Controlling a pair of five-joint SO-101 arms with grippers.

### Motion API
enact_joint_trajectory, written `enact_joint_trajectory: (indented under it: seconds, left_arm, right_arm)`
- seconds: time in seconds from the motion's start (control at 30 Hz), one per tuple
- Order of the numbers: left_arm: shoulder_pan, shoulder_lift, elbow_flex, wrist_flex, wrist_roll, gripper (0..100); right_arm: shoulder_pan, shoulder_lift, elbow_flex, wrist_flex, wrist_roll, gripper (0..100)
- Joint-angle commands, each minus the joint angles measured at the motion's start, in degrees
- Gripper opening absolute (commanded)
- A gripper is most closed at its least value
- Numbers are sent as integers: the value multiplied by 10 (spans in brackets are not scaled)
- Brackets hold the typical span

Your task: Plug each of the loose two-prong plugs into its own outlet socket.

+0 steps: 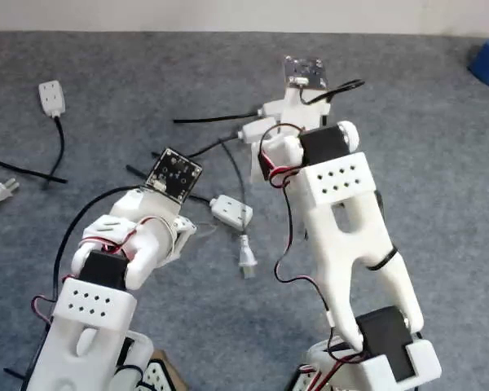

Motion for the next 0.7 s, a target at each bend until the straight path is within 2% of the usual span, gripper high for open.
enact_joint_trajectory:
  seconds: [0.0,0.17,0.3,0.37,0.5,0.67]
  left_arm:
    - [-25,-3,2,30,-7,354]
    - [-90,-1,5,32,-33,354]
    - [-182,2,6,70,-33,354]
    - [-240,1,6,76,-36,354]
    - [-335,2,29,44,-96,354]
    - [-407,2,80,-15,-148,354]
  right_arm:
    - [6,-8,64,0,25,7]
    - [-22,-8,193,-63,81,7]
    - [-110,-8,250,-115,156,22]
    - [-155,-9,257,-118,185,62]
    - [-211,-7,233,-129,228,137]
    - [-216,1,276,-209,234,140]
